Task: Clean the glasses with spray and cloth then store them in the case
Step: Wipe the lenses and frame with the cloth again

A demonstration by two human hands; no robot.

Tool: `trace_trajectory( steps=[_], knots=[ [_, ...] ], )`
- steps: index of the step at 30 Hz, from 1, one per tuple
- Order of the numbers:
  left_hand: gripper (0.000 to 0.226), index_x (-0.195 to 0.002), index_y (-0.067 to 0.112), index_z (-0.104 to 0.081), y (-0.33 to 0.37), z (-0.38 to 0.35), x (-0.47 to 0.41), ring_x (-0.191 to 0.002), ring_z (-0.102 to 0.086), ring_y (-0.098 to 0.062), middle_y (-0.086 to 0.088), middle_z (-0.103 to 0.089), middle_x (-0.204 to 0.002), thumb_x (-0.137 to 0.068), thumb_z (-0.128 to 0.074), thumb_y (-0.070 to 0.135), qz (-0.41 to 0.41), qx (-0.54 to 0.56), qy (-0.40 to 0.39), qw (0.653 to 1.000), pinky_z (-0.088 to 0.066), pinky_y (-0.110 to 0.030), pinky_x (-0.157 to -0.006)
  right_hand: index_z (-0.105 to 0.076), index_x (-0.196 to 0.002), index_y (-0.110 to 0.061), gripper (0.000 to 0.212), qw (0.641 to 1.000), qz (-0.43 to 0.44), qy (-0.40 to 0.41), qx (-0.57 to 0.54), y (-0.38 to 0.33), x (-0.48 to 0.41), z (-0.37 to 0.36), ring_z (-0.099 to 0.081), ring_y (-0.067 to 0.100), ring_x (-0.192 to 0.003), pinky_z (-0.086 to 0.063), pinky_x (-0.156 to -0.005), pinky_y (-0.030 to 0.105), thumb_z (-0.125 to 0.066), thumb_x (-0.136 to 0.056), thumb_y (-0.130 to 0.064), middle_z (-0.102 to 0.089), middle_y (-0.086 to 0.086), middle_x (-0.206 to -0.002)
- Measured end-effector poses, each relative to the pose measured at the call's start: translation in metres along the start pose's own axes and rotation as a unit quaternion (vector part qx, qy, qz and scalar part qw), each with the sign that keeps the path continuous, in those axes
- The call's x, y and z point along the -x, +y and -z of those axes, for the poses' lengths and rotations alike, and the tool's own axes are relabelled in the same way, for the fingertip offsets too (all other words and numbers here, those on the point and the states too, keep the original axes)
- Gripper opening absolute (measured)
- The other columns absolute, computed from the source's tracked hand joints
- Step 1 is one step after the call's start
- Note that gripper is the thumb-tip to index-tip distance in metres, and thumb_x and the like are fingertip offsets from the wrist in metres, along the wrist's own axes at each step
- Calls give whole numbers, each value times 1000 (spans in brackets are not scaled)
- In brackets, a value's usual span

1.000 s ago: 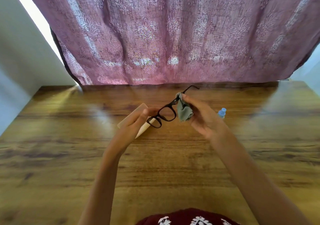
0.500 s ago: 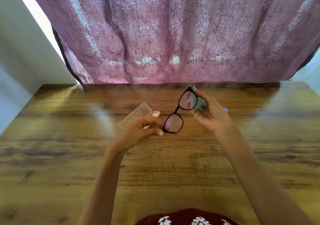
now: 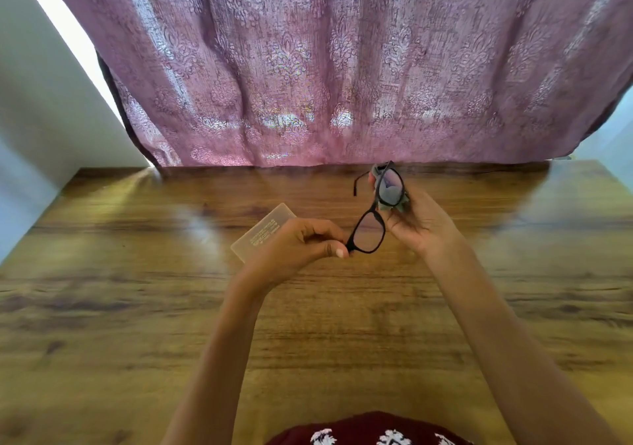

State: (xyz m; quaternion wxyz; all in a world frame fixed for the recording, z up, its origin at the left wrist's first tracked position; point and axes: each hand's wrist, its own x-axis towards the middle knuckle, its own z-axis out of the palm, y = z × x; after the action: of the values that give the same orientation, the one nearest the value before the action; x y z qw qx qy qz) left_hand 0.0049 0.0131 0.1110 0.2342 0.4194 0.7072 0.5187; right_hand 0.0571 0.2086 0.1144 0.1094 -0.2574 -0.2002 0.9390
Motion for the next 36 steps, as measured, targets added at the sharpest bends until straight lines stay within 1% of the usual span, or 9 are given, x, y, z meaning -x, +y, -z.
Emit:
trace_trajectory(
  steps=[4,6,9,17,20,23,29,33,36],
  knots=[
    [7,-81,8,-75,2,-2,-1,-79,-57,-4,-4,-68,-83,-79,-75,14,-21,-53,-4,998,-42,-14,-74,-63,-114,3,35,1000,6,-4,20,2,1,-1,-69,16,-82,-58,-60,22,-68,-80,-4,-70,12,-97],
    [2,-80,11,-74,4,-3,-1,-78,-57,-2,0,-64,-84,-81,-72,12,3,-17,-2,1000,-44,-14,-73,-64,-104,3,19,999,6,-8,35,4,-1,-2,-70,15,-71,-58,-64,21,-62,-87,-2,-72,11,-85],
    [9,-84,7,-70,6,-5,-2,-77,-61,9,11,-69,-73,-85,-63,3,24,62,19,998,-43,-6,-73,-63,-106,1,20,995,12,1,101,6,-4,1,-68,14,-76,-56,-79,24,-63,-87,-6,-71,9,-86],
    [23,-77,13,-73,-2,-11,-16,-86,-65,-13,-4,-71,-84,-71,-68,34,85,246,140,955,-50,-21,-80,-66,-109,1,25,945,14,-26,326,19,26,27,-64,10,-72,-52,-53,19,-62,-89,-13,-68,6,-85],
    [17,-71,24,-75,-3,-12,-20,-75,-64,-2,6,-71,-76,-66,-68,40,112,247,152,951,-47,-15,-71,-76,-89,-9,14,934,1,-49,354,22,45,31,-66,7,-68,-53,-57,17,-67,-78,-14,-73,2,-80],
    [18,-74,21,-74,-1,-15,-22,-73,-64,-3,7,-71,-72,-69,-67,37,122,254,136,950,-47,-15,-72,-79,-79,-17,13,928,29,-76,365,25,54,28,-68,6,-72,-54,-64,16,-68,-71,-16,-75,-1,-80],
    [18,-78,4,-64,5,-23,-24,-62,-58,-6,3,-63,-63,-90,-57,16,102,247,114,957,-48,-15,-64,-77,-96,-16,34,894,51,-89,435,30,53,15,-65,15,-86,-44,-69,26,-76,-68,-36,-75,7,-97],
    [23,-78,3,-63,8,-20,-22,-61,-56,-9,-5,-59,-65,-88,-58,23,97,243,122,957,-47,-15,-63,-73,-89,-13,19,880,31,-116,460,28,51,6,-63,1,-66,-45,-54,13,-67,-79,-28,-71,-8,-73],
    [20,-79,5,-64,12,-16,-22,-52,-55,-12,-5,-60,-62,-89,-58,22,95,258,153,949,-50,-18,-59,-72,-83,-14,21,869,25,-131,477,31,48,2,-62,2,-63,-45,-56,15,-68,-73,-32,-69,-8,-68]
  ],
)
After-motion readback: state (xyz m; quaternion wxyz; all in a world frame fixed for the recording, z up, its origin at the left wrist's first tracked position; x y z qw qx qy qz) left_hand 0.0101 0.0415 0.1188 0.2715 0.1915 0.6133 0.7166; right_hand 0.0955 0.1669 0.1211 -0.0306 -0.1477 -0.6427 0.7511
